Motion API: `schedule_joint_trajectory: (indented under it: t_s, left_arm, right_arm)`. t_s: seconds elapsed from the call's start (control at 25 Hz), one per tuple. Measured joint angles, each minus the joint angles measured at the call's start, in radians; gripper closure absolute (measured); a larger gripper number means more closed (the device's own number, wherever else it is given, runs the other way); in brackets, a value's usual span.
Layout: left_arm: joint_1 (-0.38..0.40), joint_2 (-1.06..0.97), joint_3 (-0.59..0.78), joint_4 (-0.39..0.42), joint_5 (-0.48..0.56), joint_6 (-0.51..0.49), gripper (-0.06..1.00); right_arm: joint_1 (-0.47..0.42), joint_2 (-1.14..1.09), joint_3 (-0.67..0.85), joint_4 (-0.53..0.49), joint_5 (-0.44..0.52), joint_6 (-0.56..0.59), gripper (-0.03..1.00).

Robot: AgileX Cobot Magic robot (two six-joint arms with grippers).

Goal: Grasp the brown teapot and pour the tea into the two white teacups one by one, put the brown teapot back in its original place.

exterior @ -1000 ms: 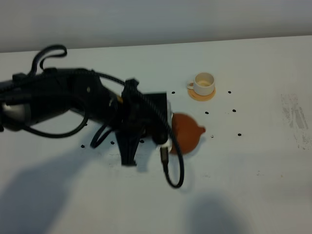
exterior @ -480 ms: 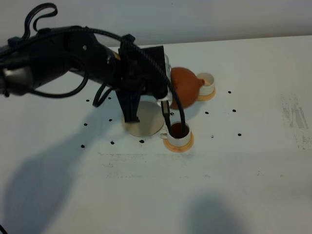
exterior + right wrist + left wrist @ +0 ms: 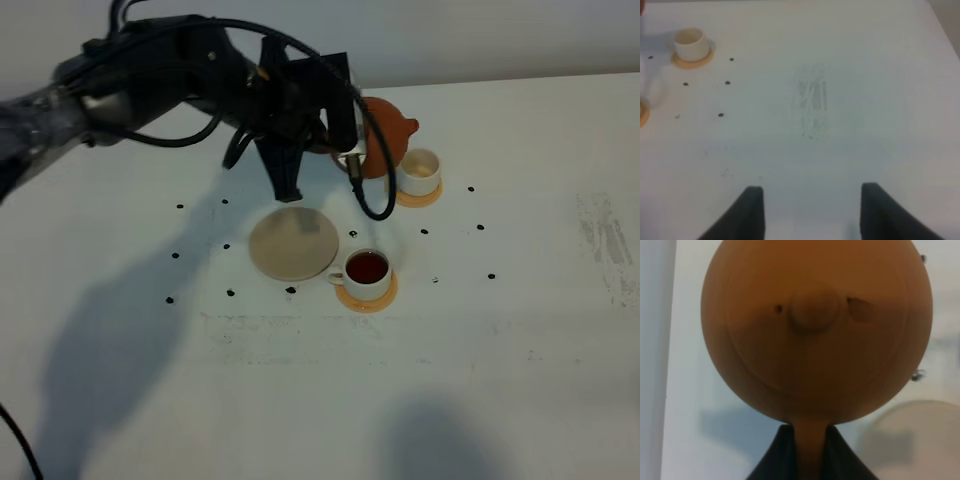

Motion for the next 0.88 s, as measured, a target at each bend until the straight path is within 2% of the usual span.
schedule_joint_trajectory:
  t_s: [0.24,0.36,0.88]
  left_arm:
    - [0.001,0.095,-0.129,0.096,0.021,-0.037,0.84]
    - [0.001,0.122,-0.160,0.117,0.022,-0.041,0.84]
    - [0.001,0.175,-0.171,0.232,-0.046,-0.040,0.84]
  right_arm:
    - [0.000,0.000,0.000,0.001,0.000,0.000,0.52]
    - [0.000,0.000,0.000,0.001,0.000,0.000,0.52]
    - [0.000,0.000,0.000,0.001,0.000,0.000,0.52]
